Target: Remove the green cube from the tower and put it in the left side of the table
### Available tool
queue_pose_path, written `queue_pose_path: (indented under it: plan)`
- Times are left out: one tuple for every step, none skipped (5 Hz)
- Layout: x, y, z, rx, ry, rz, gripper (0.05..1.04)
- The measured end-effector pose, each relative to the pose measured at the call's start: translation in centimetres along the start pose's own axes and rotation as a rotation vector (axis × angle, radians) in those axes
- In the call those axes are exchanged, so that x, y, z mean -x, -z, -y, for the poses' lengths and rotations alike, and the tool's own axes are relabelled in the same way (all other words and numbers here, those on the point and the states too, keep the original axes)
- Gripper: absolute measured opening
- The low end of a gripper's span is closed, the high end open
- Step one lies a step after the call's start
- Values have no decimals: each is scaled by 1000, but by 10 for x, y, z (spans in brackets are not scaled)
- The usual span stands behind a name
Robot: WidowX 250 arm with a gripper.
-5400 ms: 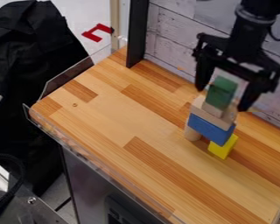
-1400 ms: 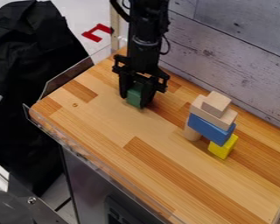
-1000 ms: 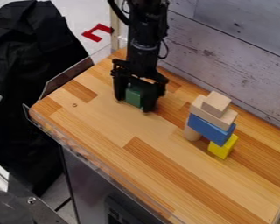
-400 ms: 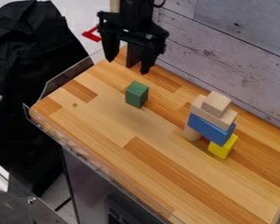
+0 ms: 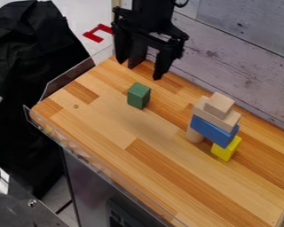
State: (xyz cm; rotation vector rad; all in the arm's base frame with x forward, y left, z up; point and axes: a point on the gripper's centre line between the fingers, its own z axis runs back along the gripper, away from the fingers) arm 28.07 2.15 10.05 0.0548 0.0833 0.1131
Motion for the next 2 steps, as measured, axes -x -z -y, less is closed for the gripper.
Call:
queue_pose_path:
  plan:
    - [3,0,13,27,37,-15,1000]
    - [5,0,17,32,46,-24,999]
